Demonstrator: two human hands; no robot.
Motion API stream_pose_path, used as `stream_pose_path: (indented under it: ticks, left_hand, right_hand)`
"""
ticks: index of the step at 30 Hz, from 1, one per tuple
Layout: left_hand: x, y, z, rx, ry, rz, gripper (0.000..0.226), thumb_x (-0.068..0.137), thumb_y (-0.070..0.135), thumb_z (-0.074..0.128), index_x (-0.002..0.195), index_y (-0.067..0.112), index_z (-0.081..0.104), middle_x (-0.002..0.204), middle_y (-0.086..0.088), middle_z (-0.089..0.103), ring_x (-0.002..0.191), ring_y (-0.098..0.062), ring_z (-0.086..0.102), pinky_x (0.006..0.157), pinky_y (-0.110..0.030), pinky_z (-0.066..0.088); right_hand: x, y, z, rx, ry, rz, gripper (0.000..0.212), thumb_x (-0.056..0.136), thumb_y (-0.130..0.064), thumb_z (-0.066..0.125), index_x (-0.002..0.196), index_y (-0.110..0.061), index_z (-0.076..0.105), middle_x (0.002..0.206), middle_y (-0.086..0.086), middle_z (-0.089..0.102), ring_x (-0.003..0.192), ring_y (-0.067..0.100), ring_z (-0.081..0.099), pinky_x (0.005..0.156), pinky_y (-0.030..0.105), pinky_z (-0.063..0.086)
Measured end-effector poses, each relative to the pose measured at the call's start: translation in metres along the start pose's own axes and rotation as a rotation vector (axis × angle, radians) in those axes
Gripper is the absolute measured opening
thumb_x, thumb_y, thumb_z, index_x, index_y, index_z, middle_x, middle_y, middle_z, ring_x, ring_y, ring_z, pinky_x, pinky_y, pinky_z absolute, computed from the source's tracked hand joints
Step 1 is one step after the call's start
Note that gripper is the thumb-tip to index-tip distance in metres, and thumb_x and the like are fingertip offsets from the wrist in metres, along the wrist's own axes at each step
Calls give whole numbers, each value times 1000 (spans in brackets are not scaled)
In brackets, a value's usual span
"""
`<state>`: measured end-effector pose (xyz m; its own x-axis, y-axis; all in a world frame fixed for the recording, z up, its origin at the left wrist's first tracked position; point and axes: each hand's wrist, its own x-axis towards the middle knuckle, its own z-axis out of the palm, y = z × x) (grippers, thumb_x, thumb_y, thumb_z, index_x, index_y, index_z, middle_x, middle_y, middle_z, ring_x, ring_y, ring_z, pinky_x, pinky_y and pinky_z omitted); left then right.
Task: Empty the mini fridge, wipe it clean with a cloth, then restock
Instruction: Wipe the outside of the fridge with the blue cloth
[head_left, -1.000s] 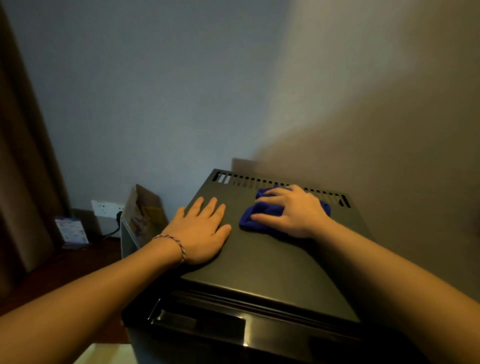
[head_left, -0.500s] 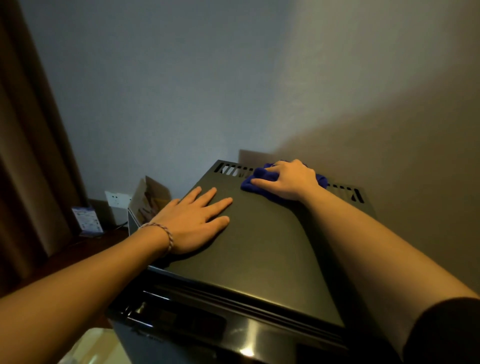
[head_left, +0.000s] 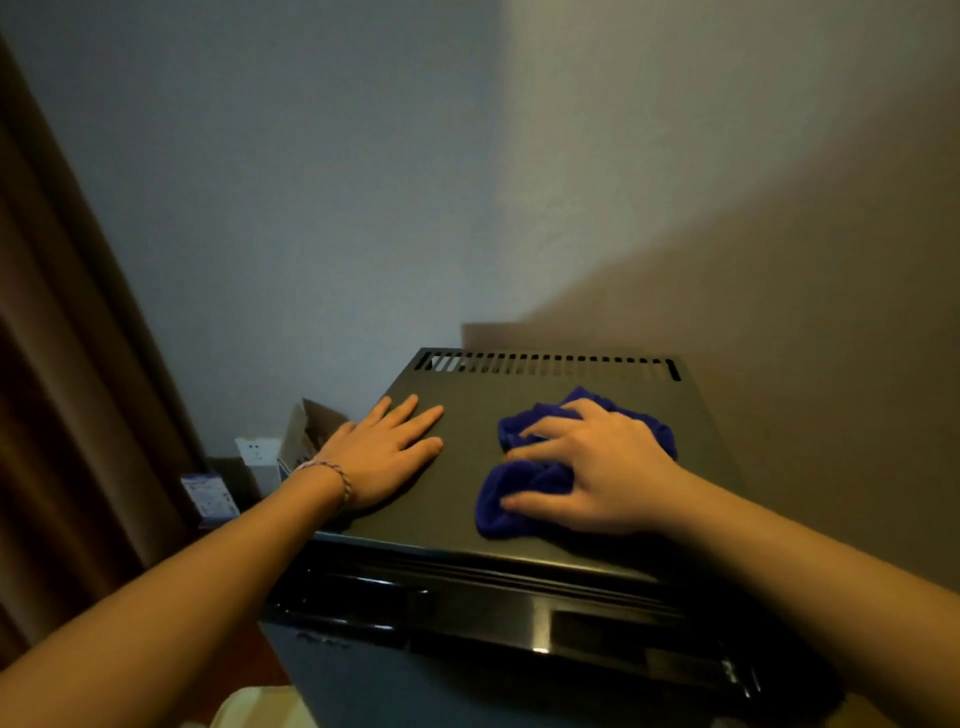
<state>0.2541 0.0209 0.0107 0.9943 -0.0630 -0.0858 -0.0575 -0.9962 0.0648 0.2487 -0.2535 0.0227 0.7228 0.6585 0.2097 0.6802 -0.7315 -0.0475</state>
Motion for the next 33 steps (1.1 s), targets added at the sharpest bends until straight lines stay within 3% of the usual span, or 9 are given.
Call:
stream_pose_path:
  ticks: [8, 11, 17, 23, 28, 31, 33]
  left_hand:
    - [-6, 28, -3, -13, -69, -76, 65, 102, 59, 18, 158, 31, 1, 165, 9, -8, 152, -20, -8, 121, -56, -1]
    - [-7, 60, 0, -30, -72, -20, 71, 101, 59, 22, 159, 22, 3, 166, 4, -7, 153, -21, -6, 121, -54, -1]
    - [3, 97, 2, -54, -43, 60, 67, 103, 52, 24, 158, 18, 8, 166, -1, -1, 153, -19, -3, 122, -49, 1]
    - [1, 97, 6, -22, -22, 51, 67, 103, 55, 19, 159, 23, 2, 166, 4, -6, 152, -15, -5, 124, -46, 0]
    - [1, 93, 7, -23, -1, 68, 66, 102, 57, 18, 158, 27, 0, 165, 8, -7, 152, -12, -6, 124, -44, 0]
    - [1, 92, 7, -29, 8, 68, 66, 102, 58, 19, 158, 30, 0, 165, 10, -6, 152, -12, -5, 124, -45, 0]
    - [1, 92, 6, -32, 19, 65, 66, 102, 58, 20, 158, 30, 1, 165, 10, -5, 152, -13, -4, 123, -45, 1]
  right_hand:
    - [-68, -12, -14, 56, -49, -57, 69, 81, -91, 29, 139, -56, 46, 146, -27, 45, 136, 12, 34, 101, 44, 41]
    - [-65, -10, -14, 49, -45, -44, 66, 83, -89, 32, 139, -56, 46, 147, -26, 45, 135, 14, 34, 99, 43, 40]
    - [-34, 38, -13, -16, -20, 70, 63, 79, -90, 28, 131, -61, 50, 144, -22, 51, 127, 23, 45, 97, 46, 44]
    - [20, 92, -2, -37, -10, 182, 69, 80, -90, 33, 131, -51, 59, 141, -17, 56, 124, 28, 49, 98, 47, 45]
    - [66, 122, 5, -46, -3, 324, 72, 76, -95, 32, 127, -53, 61, 131, -10, 62, 121, 31, 50, 86, 43, 43]
    - [80, 126, 8, -41, 24, 412, 71, 78, -93, 36, 128, -49, 62, 111, -3, 68, 114, 30, 55, 78, 38, 42]
    - [80, 124, 7, -48, 39, 423, 68, 80, -90, 38, 124, -46, 65, 96, -3, 62, 109, 29, 56, 77, 37, 43]
